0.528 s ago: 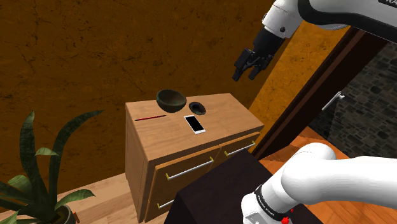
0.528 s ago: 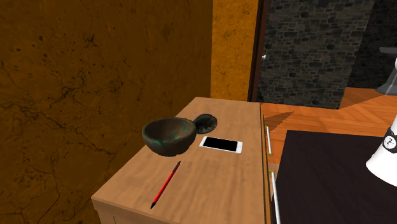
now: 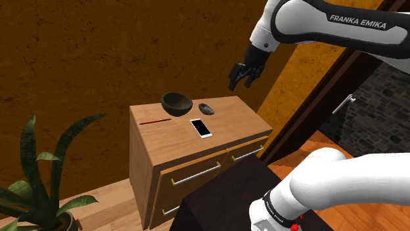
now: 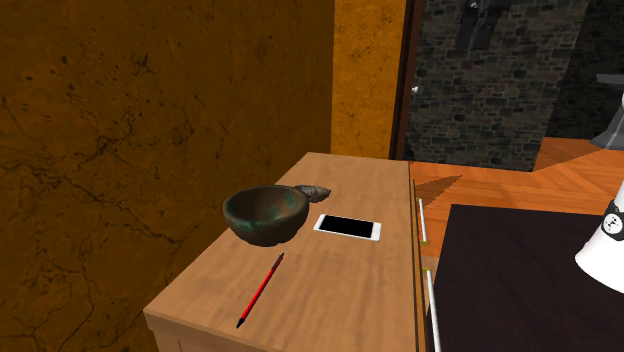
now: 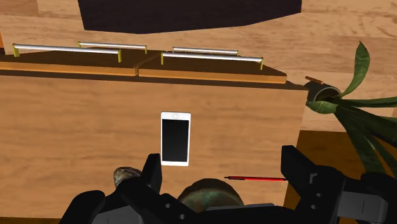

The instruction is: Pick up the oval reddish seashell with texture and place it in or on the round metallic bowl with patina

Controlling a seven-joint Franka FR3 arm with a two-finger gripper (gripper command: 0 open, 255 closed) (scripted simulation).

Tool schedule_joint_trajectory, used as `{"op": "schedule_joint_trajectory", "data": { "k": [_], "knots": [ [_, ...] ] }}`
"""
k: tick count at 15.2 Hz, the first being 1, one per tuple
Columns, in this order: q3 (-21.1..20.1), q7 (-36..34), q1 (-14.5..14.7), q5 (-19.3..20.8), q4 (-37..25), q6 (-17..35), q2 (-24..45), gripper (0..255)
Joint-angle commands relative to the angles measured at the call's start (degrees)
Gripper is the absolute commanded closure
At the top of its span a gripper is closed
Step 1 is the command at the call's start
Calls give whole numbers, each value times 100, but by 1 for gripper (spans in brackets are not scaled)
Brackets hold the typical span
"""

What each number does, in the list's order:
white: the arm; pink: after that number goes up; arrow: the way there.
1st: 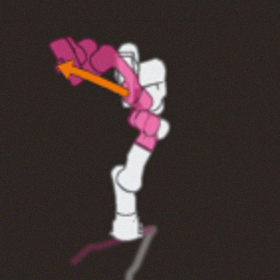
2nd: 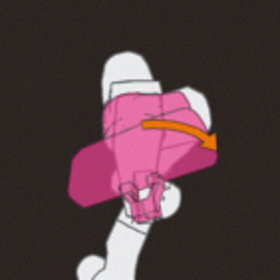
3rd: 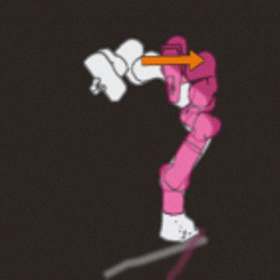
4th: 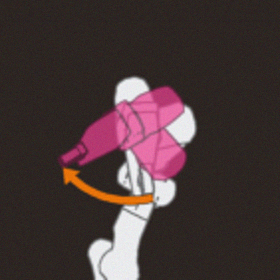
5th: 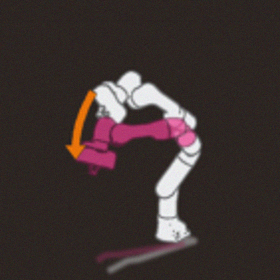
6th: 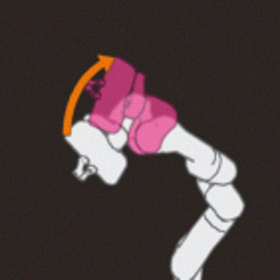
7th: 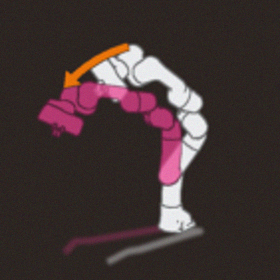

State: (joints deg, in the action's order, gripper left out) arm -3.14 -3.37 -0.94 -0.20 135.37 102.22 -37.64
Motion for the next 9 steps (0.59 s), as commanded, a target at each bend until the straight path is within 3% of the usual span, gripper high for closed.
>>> {"op": "schedule_joint_trajectory", "data": {
  "k": [1,9],
  "knots": [
    [17,64,-52,118,27,299,353,0],
    [79,203,-289,631,-142,1319,1873,0]
  ]
}}
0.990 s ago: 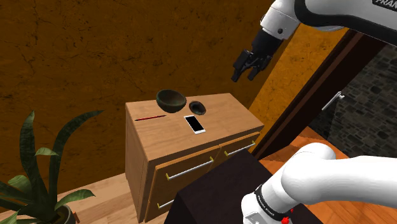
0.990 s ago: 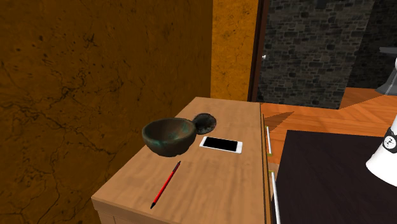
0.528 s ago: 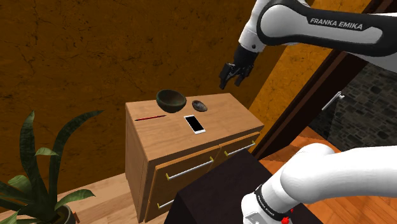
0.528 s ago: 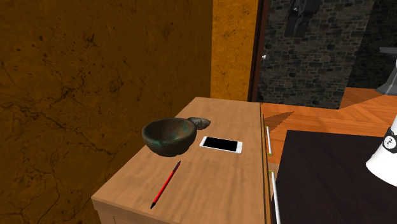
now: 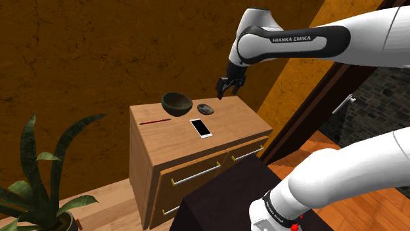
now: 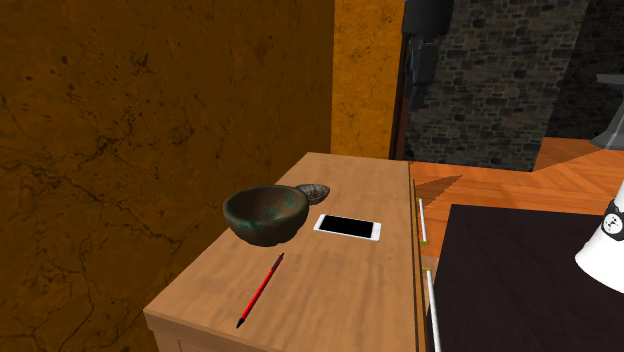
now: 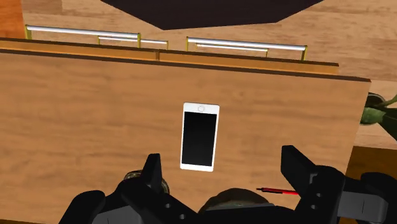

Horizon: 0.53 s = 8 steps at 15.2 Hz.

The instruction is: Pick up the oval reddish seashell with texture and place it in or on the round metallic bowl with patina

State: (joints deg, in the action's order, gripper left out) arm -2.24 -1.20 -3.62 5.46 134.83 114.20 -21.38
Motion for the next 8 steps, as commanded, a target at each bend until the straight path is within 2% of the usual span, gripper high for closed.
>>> {"op": "schedule_joint_trajectory", "data": {
  "k": [1,8],
  "knots": [
    [-3,-9,-50,137,-139,233,451,0],
    [79,-38,-238,679,-689,874,1923,0]
  ]
}}
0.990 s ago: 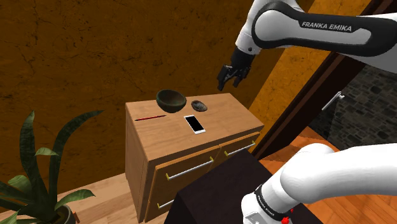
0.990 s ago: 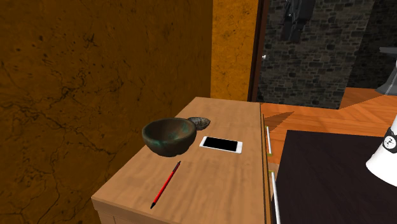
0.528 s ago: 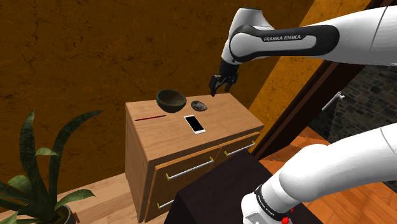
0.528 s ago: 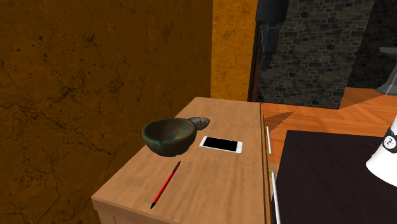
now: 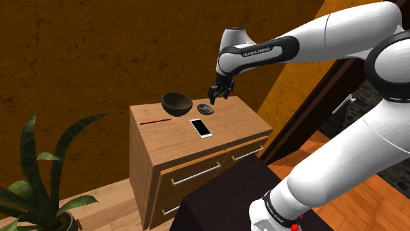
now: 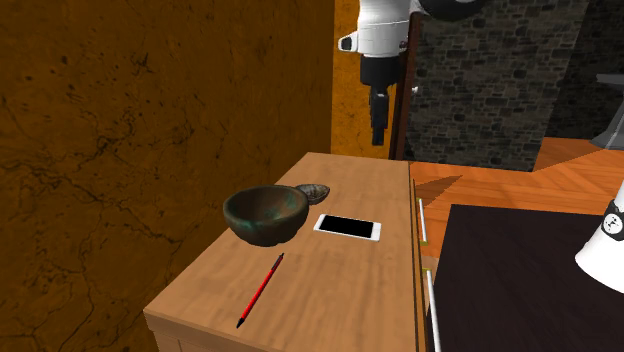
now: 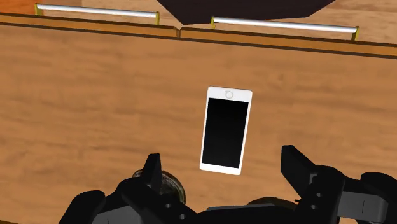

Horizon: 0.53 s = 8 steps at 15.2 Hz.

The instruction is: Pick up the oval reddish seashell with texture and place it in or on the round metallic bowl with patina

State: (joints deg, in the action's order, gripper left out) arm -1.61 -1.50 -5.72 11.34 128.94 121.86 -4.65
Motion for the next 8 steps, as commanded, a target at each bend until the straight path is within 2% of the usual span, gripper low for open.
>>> {"op": "schedule_joint_trajectory", "data": {
  "k": [1,8],
  "knots": [
    [34,-19,-49,170,-206,178,465,0],
    [203,-81,-147,698,-1122,509,1979,0]
  ]
}}
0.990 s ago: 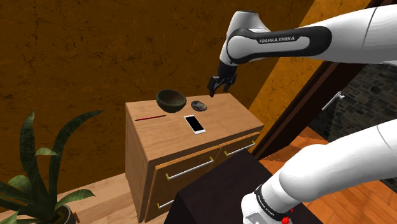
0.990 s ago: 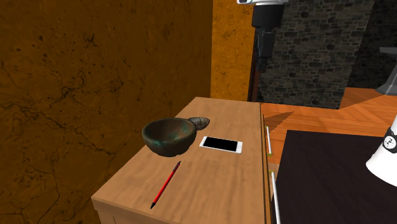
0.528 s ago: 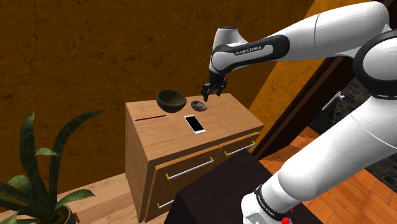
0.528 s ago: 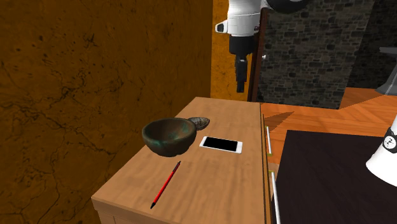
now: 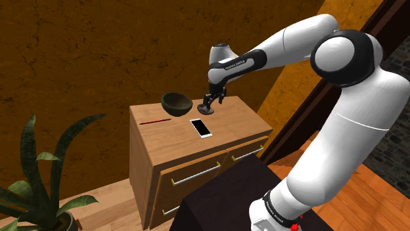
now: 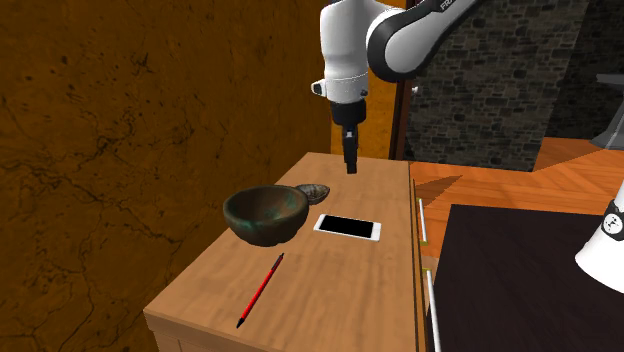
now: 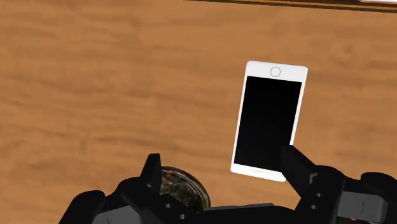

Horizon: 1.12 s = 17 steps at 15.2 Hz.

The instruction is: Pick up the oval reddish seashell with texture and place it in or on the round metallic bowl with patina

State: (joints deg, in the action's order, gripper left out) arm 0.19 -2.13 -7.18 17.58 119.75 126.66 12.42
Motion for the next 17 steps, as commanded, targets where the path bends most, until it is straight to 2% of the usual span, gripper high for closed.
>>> {"op": "schedule_joint_trajectory", "data": {
  "k": [1,5,13,17],
  "knots": [
    [52,-21,-10,140,-358,54,490,0],
    [179,-7,-36,365,-1050,103,1367,0],
    [263,-69,-106,478,-982,562,1747,0],
    [263,-69,-106,478,-982,562,1747,0]
  ]
}}
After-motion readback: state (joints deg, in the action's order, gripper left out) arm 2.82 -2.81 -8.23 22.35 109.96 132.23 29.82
